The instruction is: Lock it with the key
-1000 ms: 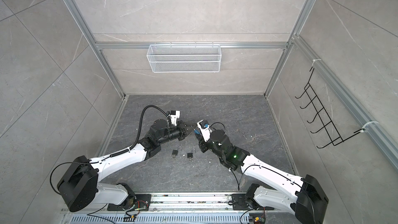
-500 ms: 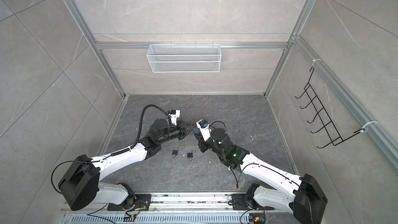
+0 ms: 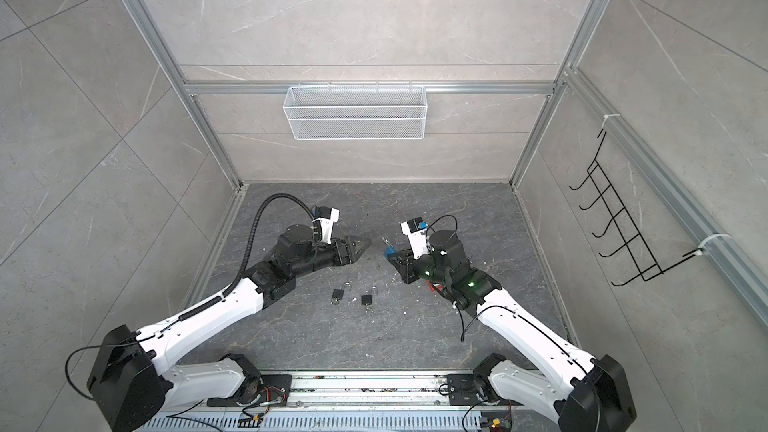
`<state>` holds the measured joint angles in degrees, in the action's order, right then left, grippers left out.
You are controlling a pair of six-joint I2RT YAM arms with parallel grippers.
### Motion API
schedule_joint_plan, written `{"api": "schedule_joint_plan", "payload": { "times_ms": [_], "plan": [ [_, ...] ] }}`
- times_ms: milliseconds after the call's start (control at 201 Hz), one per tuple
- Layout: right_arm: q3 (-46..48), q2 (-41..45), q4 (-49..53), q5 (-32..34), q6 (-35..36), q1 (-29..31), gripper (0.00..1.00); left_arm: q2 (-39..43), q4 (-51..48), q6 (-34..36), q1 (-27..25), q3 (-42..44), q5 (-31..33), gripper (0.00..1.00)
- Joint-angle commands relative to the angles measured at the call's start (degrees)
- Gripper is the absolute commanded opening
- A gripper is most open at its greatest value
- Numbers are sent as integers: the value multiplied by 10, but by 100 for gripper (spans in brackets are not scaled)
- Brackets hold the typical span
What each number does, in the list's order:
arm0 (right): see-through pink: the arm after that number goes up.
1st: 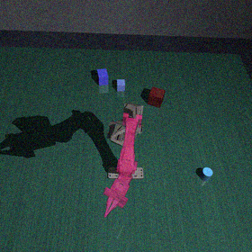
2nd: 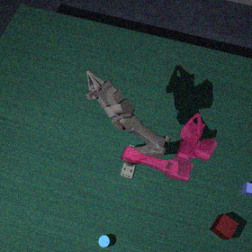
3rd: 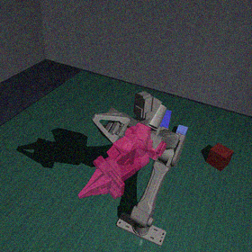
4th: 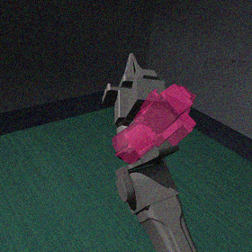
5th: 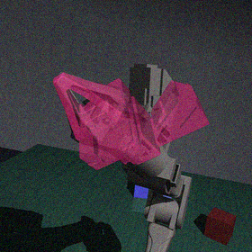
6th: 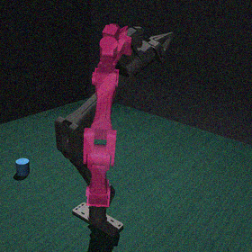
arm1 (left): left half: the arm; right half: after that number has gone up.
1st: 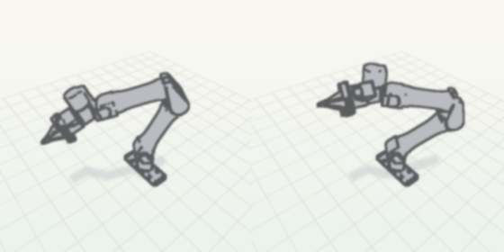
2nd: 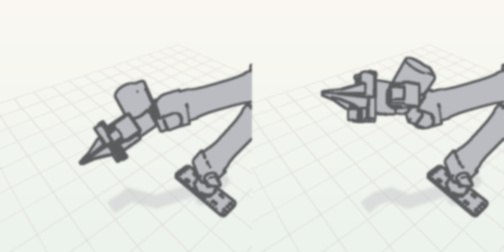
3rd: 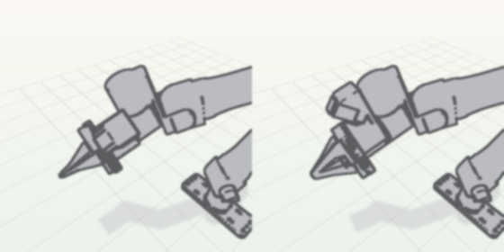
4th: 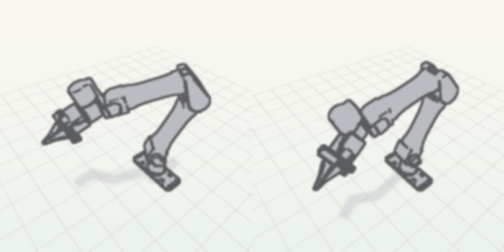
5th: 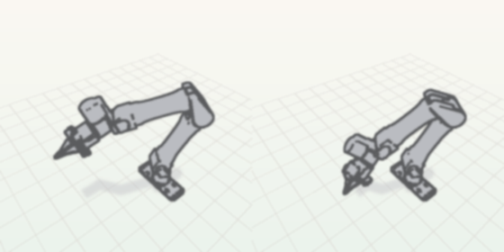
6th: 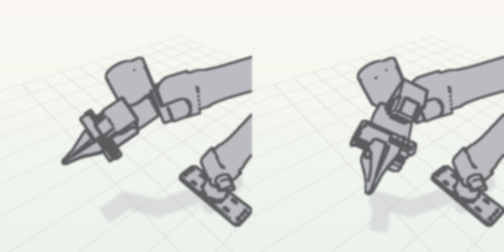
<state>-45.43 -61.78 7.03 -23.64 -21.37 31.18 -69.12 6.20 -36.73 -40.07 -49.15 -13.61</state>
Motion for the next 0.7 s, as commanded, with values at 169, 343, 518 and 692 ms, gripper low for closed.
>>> {"api": "schedule_joint_plan", "payload": {
  "times_ms": [169,343,518,692],
  "plan": [
    [-5,-52,-63,-337,-181,-41,0,33,87,243,21,63,-202,77],
    [24,-48,-109,-359,-219,-44,0,33,112,251,21,76,-232,76],
    [44,-64,-177,-381,-257,-45,0,18,139,220,22,78,-262,68],
    [46,-61,-188,-377,-262,-46,0,4,122,207,22,63,-280,58]
  ]
}}
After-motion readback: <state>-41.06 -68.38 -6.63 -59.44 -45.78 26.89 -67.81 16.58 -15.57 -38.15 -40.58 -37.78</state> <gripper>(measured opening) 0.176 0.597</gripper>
